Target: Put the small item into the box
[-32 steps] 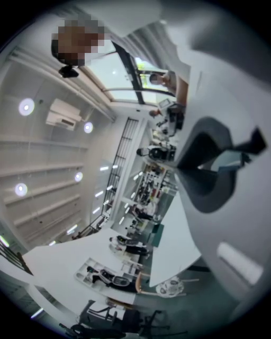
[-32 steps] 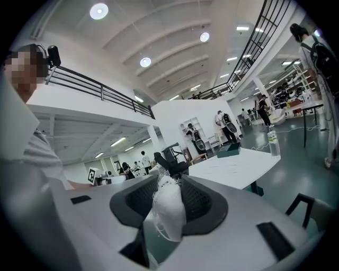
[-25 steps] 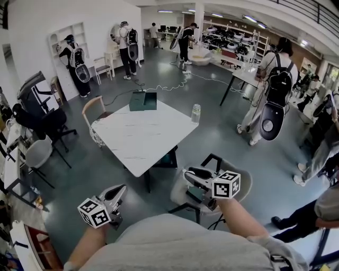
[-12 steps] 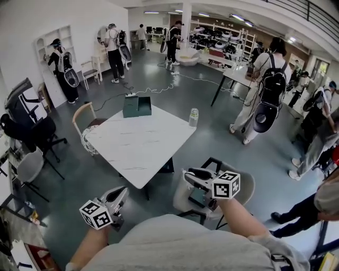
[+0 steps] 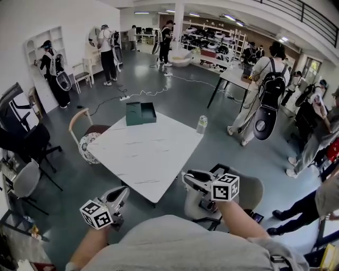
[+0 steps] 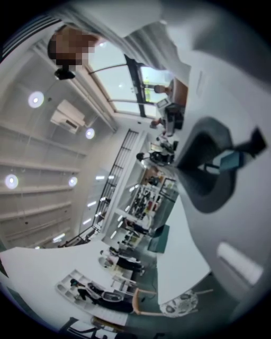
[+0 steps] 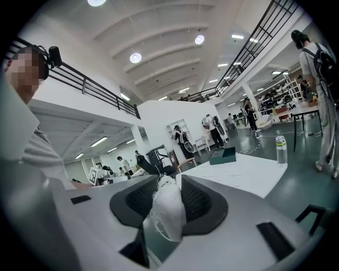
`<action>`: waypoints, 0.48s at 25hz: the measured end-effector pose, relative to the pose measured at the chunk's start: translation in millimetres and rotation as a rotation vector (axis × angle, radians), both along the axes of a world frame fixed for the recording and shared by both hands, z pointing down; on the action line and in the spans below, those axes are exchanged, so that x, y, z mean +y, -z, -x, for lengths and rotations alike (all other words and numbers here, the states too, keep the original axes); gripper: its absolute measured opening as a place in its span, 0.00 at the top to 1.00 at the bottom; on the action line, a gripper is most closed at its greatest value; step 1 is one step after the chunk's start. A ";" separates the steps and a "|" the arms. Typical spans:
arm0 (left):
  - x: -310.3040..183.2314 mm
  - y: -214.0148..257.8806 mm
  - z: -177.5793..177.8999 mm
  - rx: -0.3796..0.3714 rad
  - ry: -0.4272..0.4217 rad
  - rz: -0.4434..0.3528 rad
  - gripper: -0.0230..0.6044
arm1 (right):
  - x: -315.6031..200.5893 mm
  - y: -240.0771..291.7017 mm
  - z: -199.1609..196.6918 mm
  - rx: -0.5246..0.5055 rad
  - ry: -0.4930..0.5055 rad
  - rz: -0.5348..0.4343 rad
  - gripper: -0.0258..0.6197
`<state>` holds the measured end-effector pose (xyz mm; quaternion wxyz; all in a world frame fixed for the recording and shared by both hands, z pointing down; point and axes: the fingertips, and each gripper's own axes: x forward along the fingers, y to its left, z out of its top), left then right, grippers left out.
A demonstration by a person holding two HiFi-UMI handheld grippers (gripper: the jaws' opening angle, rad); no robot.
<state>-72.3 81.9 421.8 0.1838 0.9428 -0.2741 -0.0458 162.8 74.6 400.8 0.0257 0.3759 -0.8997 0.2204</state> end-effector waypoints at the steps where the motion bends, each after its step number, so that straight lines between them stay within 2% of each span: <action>1: -6.9 -1.7 7.9 0.002 -0.003 0.002 0.96 | -6.4 0.4 7.8 0.003 -0.003 -0.001 0.76; 12: -64.6 -19.0 73.6 0.023 -0.030 0.017 0.96 | -64.0 -2.6 73.6 0.032 -0.035 0.002 0.76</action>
